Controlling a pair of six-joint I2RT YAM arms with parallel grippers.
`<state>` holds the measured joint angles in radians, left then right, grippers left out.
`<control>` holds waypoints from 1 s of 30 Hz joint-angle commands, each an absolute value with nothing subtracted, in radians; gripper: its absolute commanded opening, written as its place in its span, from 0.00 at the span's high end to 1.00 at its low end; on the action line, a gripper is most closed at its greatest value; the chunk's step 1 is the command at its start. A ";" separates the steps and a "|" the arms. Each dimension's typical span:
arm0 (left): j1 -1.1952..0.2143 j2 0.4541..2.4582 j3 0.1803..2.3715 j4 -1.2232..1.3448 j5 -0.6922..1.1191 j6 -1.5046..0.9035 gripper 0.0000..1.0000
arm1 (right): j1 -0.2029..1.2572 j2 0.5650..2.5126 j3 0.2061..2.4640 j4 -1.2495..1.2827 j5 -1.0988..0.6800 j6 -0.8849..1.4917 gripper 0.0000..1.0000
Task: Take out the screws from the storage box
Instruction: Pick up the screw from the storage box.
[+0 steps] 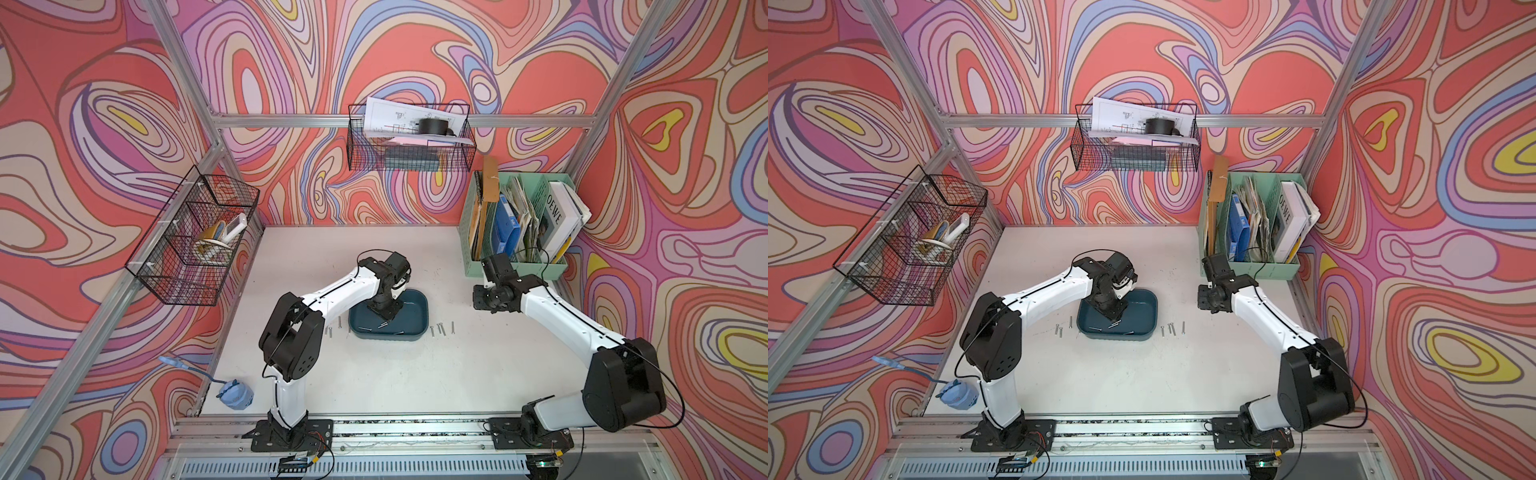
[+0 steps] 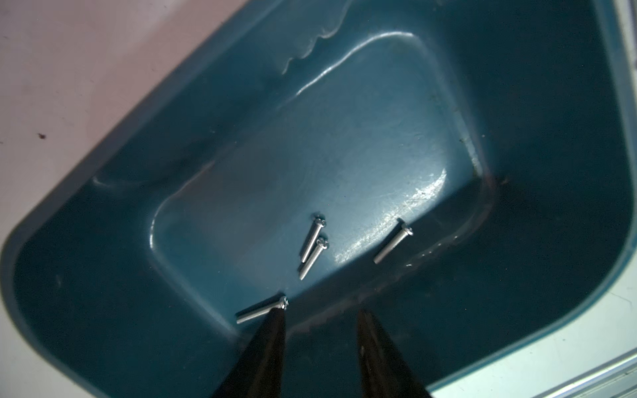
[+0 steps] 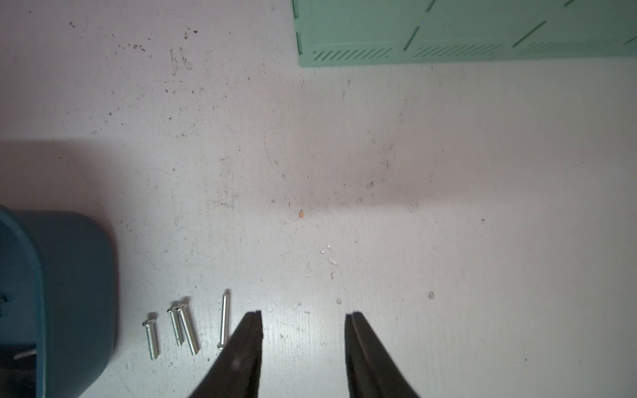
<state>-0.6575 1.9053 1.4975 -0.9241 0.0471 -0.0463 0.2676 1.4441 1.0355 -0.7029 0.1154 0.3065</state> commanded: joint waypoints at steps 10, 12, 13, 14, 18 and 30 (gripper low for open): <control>-0.676 2.026 1.460 -0.867 0.023 0.010 0.59 | 0.262 1.444 1.042 -0.702 0.122 0.303 0.59; -0.676 2.047 1.470 -0.870 0.005 0.018 0.61 | 0.261 1.446 1.045 -0.710 0.123 0.299 0.59; -0.676 2.054 1.473 -0.866 0.005 0.018 0.62 | 0.262 1.442 1.044 -0.713 0.126 0.299 0.59; -0.676 2.055 1.472 -0.861 0.005 0.019 0.62 | 0.262 1.439 1.043 -0.712 0.124 0.300 0.59; -0.674 2.069 1.475 -0.838 -0.017 0.011 0.63 | 0.262 1.436 1.042 -0.714 0.123 0.305 0.59; -0.674 2.092 1.503 -0.811 -0.029 -0.046 0.90 | 0.262 1.438 1.046 -0.714 0.121 0.305 0.59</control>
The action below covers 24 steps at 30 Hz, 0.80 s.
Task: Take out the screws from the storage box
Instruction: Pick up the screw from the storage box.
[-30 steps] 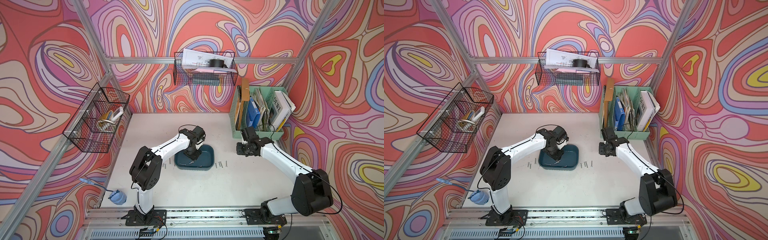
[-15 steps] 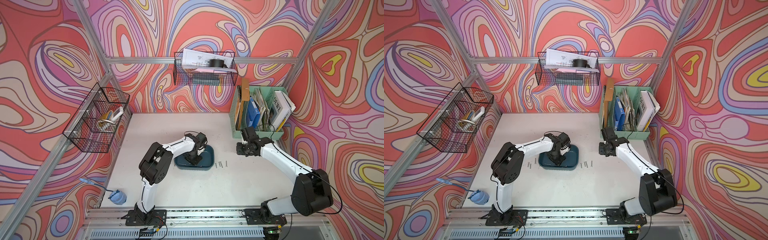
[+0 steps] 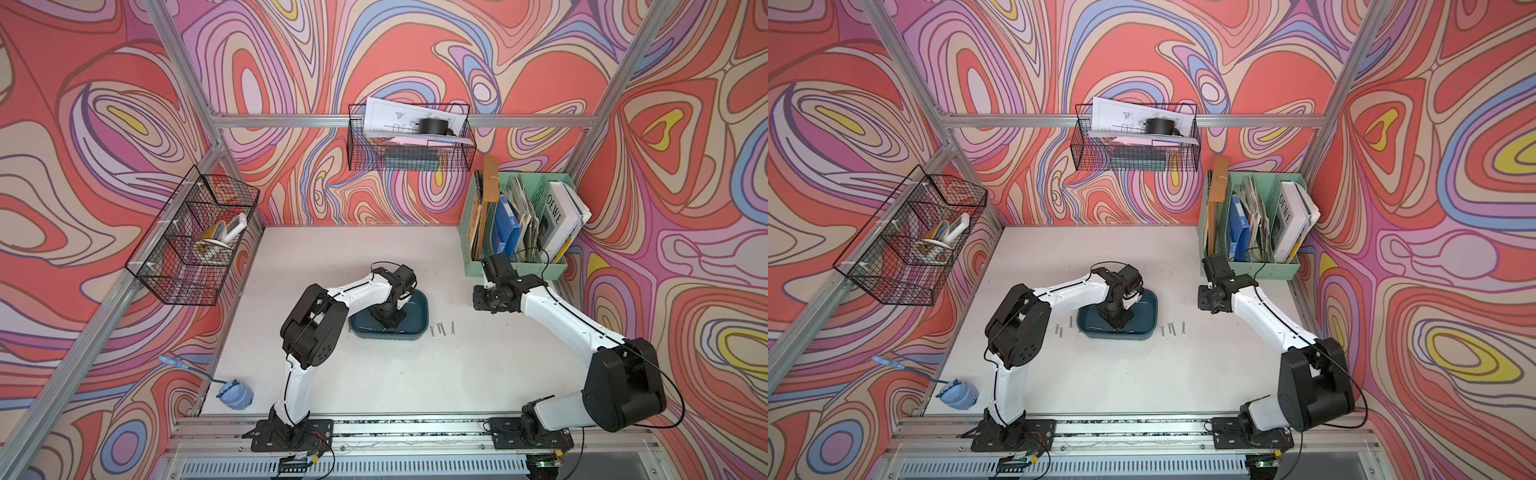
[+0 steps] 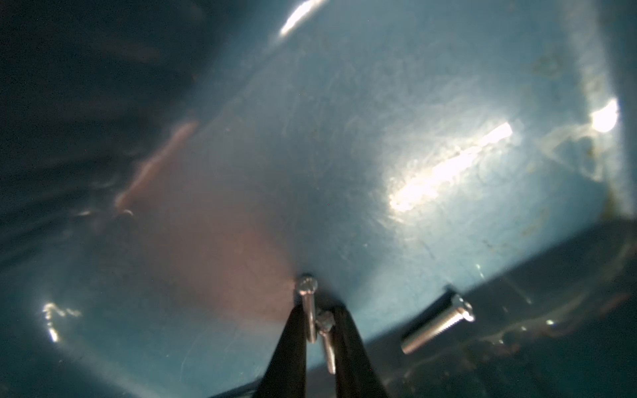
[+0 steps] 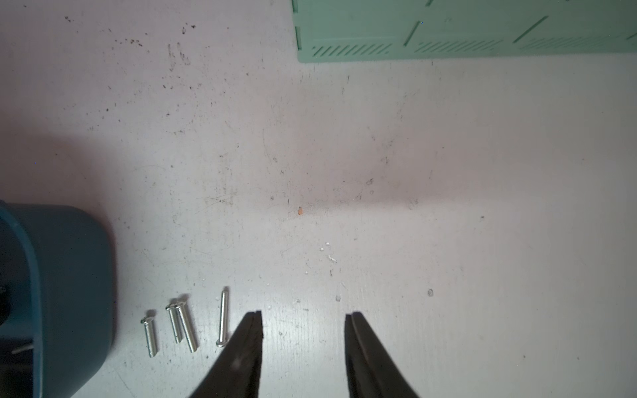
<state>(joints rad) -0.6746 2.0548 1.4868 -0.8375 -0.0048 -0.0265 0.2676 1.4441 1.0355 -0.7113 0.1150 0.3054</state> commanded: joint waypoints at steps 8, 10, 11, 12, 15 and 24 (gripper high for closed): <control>-0.673 2.084 1.517 -0.810 -0.037 -0.049 1.00 | 0.262 1.427 1.045 -0.714 0.118 0.286 0.59; -0.673 2.080 1.515 -0.804 -0.043 -0.051 1.00 | 0.262 1.421 1.042 -0.716 0.118 0.284 0.59; -0.674 2.081 1.516 -0.805 -0.051 -0.052 0.97 | 0.262 1.422 1.040 -0.716 0.117 0.283 0.59; -0.673 2.080 1.516 -0.805 -0.055 -0.057 0.93 | 0.262 1.419 1.039 -0.715 0.118 0.285 0.59; -0.673 2.077 1.506 -0.790 -0.076 -0.069 0.85 | 0.262 1.416 1.036 -0.713 0.117 0.285 0.59; -0.670 2.094 1.498 -0.753 -0.096 -0.105 0.80 | 0.262 1.410 1.032 -0.716 0.114 0.287 0.59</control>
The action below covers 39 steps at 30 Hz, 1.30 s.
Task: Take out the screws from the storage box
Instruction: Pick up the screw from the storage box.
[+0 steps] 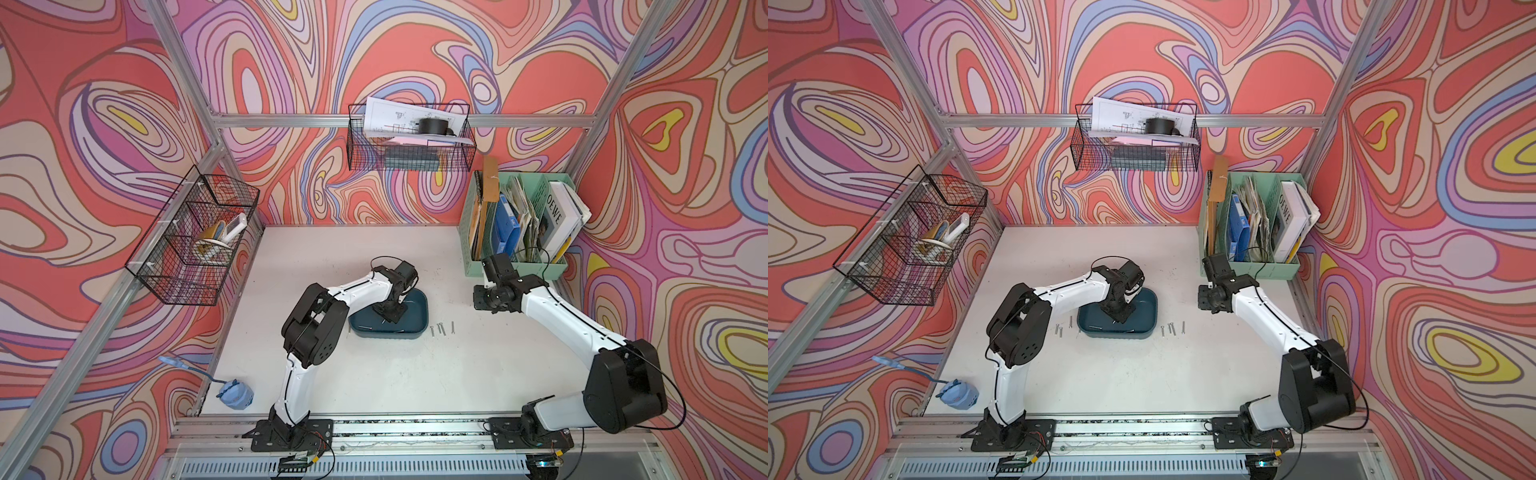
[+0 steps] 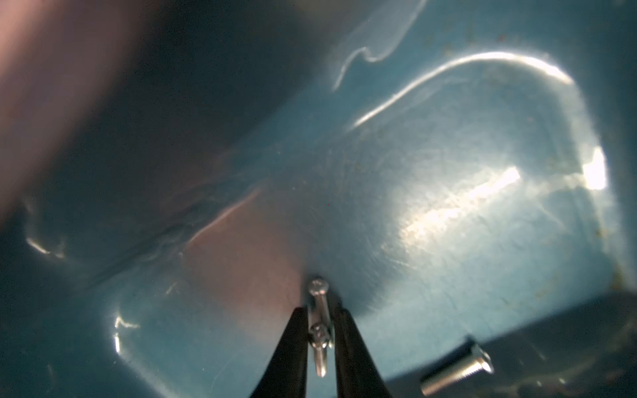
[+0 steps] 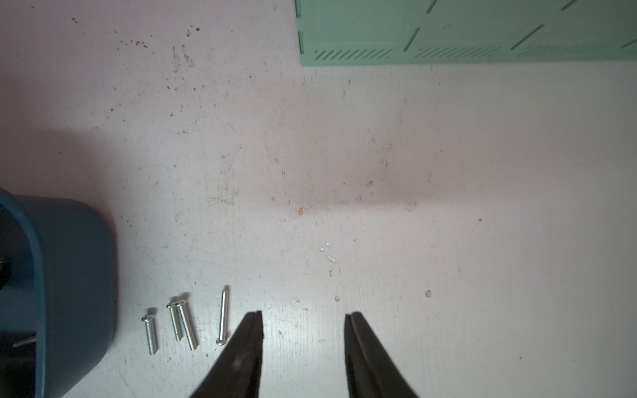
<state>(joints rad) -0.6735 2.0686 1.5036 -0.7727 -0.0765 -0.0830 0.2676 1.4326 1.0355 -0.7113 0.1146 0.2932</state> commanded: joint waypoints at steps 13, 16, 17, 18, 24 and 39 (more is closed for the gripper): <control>-0.670 2.071 1.478 -0.758 -0.119 -0.117 1.00 | 0.262 1.403 1.025 -0.713 0.115 0.298 0.59; -0.668 2.048 1.494 -0.764 -0.132 -0.114 1.00 | 0.262 1.403 1.025 -0.711 0.115 0.298 0.59; -0.666 2.042 1.501 -0.765 -0.136 -0.115 1.00 | 0.262 1.404 1.025 -0.710 0.114 0.299 0.59; -0.665 2.036 1.507 -0.767 -0.137 -0.115 1.00 | 0.262 1.405 1.025 -0.710 0.113 0.299 0.59; -0.659 2.012 1.556 -0.800 -0.142 -0.114 1.00 | 0.262 1.407 1.024 -0.707 0.111 0.299 0.59; -0.592 1.917 1.586 -0.839 -0.126 -0.187 1.00 | 0.262 1.408 1.021 -0.711 0.111 0.293 0.59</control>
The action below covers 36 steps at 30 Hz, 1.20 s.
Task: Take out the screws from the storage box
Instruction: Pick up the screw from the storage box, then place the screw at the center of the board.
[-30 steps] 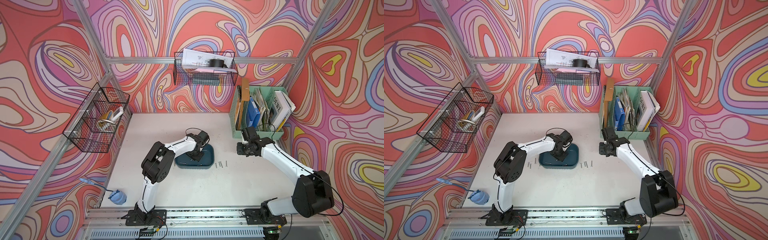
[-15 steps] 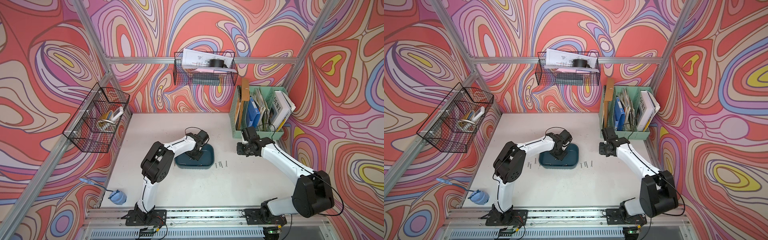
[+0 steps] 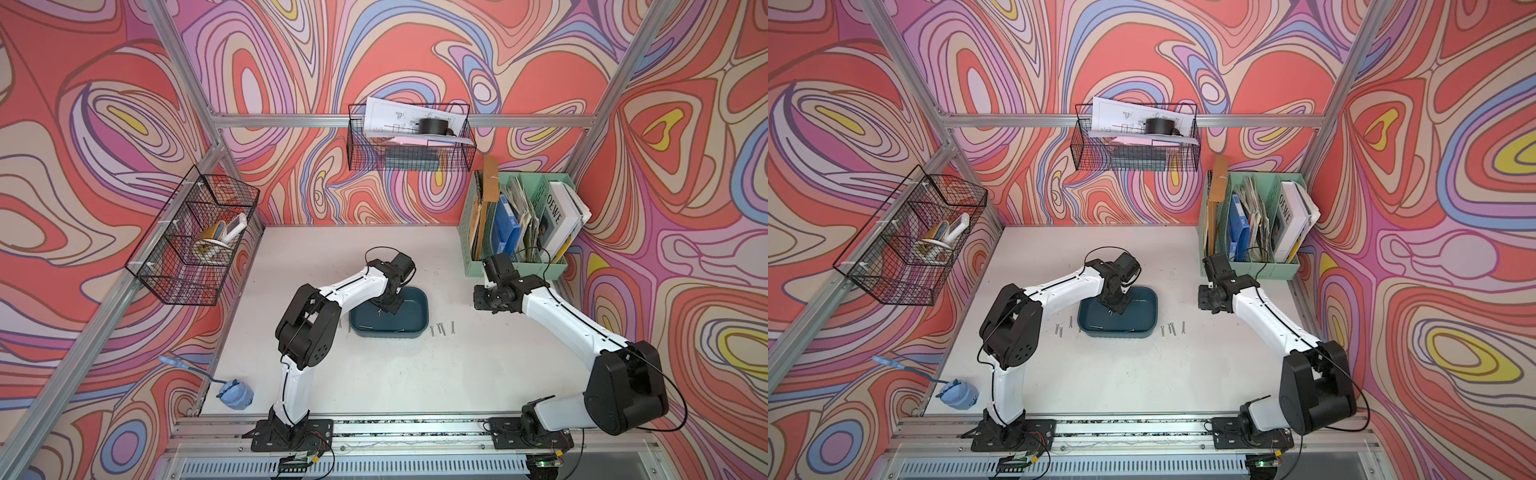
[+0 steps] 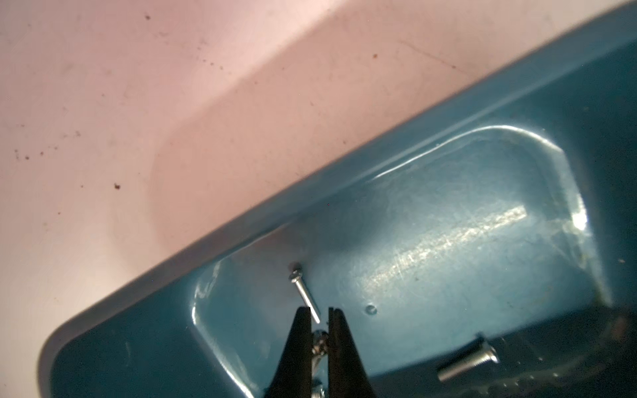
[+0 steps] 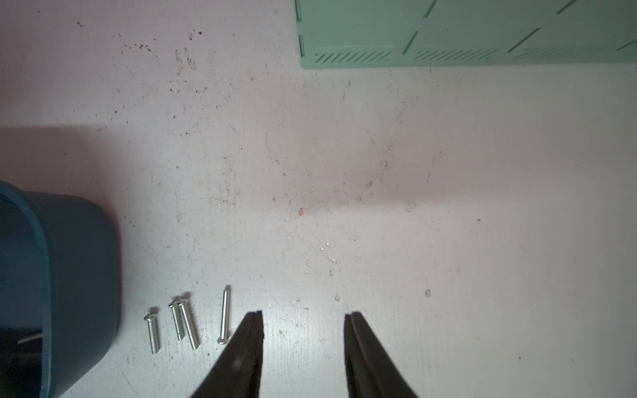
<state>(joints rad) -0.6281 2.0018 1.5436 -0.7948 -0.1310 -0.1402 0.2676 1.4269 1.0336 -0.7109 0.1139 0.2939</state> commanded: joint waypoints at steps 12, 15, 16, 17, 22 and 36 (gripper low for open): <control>-0.315 1.535 1.295 -0.851 -0.064 -0.348 1.00 | 0.262 1.433 1.029 -0.696 0.095 0.288 0.59; -0.239 1.508 1.194 -0.821 -0.035 -0.381 0.99 | 0.262 1.442 1.029 -0.686 0.089 0.287 0.59; -0.219 1.517 1.174 -0.814 -0.023 -0.390 0.99 | 0.262 1.444 1.031 -0.686 0.086 0.286 0.59; -0.204 1.526 1.159 -0.805 -0.012 -0.396 0.99 | 0.262 1.446 1.032 -0.687 0.086 0.285 0.60; -0.145 1.617 1.073 -0.712 0.054 -0.441 0.98 | 0.262 1.441 1.032 -0.692 0.090 0.284 0.60; -0.084 1.670 0.964 -0.605 0.064 -0.445 0.93 | 0.262 1.415 1.020 -0.707 0.097 0.297 0.60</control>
